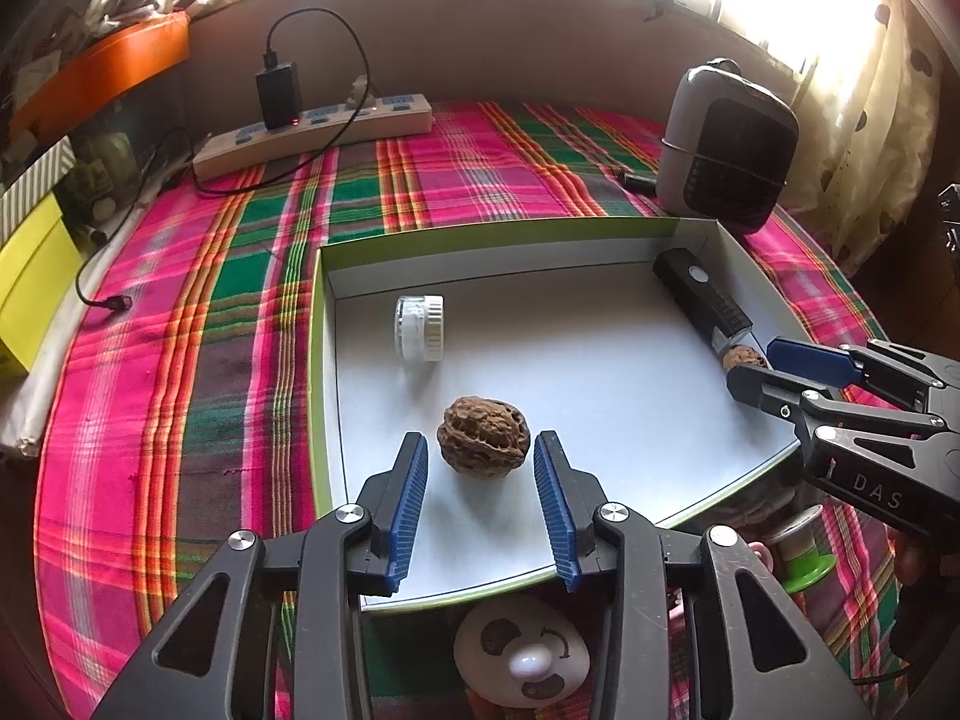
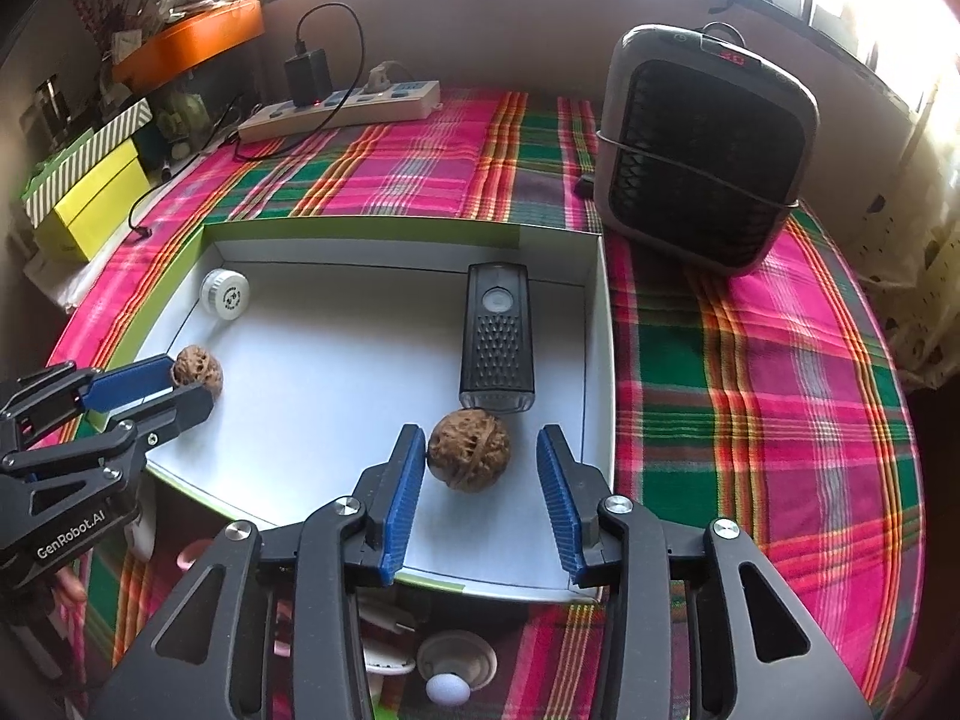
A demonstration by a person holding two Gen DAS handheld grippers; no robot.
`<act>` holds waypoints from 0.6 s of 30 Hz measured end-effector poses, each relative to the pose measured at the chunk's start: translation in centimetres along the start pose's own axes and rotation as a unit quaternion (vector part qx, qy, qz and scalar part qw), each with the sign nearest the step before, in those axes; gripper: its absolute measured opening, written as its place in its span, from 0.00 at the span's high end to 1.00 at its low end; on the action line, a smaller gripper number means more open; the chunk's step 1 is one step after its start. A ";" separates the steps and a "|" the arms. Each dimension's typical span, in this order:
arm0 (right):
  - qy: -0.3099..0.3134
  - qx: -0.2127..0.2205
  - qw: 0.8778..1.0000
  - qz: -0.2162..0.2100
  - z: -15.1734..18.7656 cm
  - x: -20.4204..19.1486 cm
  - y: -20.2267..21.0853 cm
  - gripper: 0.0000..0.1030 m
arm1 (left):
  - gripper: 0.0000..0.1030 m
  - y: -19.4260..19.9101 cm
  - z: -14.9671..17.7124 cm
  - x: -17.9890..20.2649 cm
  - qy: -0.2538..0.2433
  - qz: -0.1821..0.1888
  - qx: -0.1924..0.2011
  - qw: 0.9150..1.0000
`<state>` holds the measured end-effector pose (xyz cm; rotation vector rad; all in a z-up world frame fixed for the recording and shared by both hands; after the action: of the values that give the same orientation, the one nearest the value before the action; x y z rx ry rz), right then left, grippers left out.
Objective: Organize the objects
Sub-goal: 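Open the left tool dropping its walnut while the right tool releases its walnut, then withdraw both tools from the box toward the white egg-shaped toy and green spool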
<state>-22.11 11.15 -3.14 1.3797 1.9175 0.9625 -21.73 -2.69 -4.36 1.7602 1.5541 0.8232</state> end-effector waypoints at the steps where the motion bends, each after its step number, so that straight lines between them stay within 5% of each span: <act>1: -0.001 0.001 1.000 0.000 0.0 0.0 0.1 0.60 | 0.65 0.0 -0.1 -0.1 0.001 0.000 0.000 1.000; 18: -0.019 0.035 0.999 0.001 0.2 0.1 2.5 0.53 | 0.64 2.9 -0.2 -0.6 0.018 0.003 0.028 0.999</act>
<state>-20.64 11.79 -1.16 1.4284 1.9380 0.8716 -20.26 -3.58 -1.99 1.7991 1.6107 0.8256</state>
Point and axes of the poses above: each gripper's, at about its wrist camera, not at the fingertips, and y roughly against the way its jaws point, x to its right, z to its underside, the point moved 8 cm from there along -y, roughly the way its jaws point, and after that the axes turned 2 degrees about -z, right-handed, at the moved point
